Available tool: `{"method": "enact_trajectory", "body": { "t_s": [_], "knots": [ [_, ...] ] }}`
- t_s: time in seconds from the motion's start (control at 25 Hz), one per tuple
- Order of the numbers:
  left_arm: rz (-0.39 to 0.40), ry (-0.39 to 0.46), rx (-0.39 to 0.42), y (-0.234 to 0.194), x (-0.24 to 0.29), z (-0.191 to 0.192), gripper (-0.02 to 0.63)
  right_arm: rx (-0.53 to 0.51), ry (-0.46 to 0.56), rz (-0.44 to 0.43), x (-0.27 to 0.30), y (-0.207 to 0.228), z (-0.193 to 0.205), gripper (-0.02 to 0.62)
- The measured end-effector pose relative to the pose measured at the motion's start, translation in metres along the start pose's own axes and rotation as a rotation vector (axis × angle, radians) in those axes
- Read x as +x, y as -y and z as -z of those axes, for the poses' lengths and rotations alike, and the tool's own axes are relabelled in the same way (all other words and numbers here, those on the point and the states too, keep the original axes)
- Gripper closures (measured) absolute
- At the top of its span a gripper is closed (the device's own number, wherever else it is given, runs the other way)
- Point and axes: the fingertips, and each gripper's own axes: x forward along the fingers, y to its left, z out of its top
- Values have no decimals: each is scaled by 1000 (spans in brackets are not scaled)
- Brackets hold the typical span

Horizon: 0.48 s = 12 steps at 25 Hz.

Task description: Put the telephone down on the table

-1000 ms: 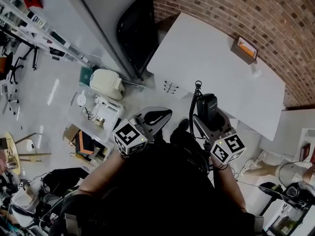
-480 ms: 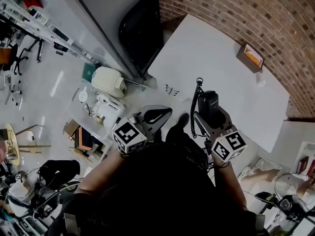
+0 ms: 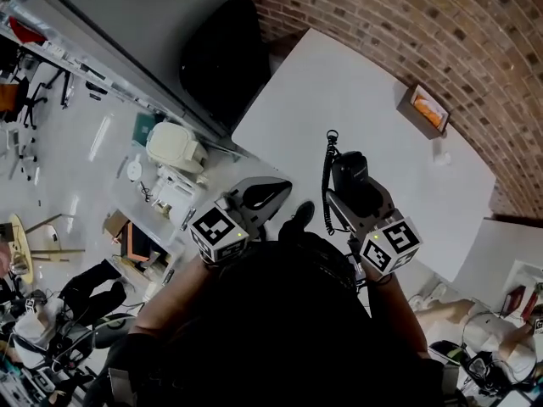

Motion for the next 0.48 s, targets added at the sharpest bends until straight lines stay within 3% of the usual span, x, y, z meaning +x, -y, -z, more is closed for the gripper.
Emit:
{"method": "enact_trajectory", "body": {
  "t_s": [0.48],
  "knots": [
    [-58, 26, 88, -20, 79, -34, 600, -27, 36, -17, -13, 79, -31, 321]
  ]
}}
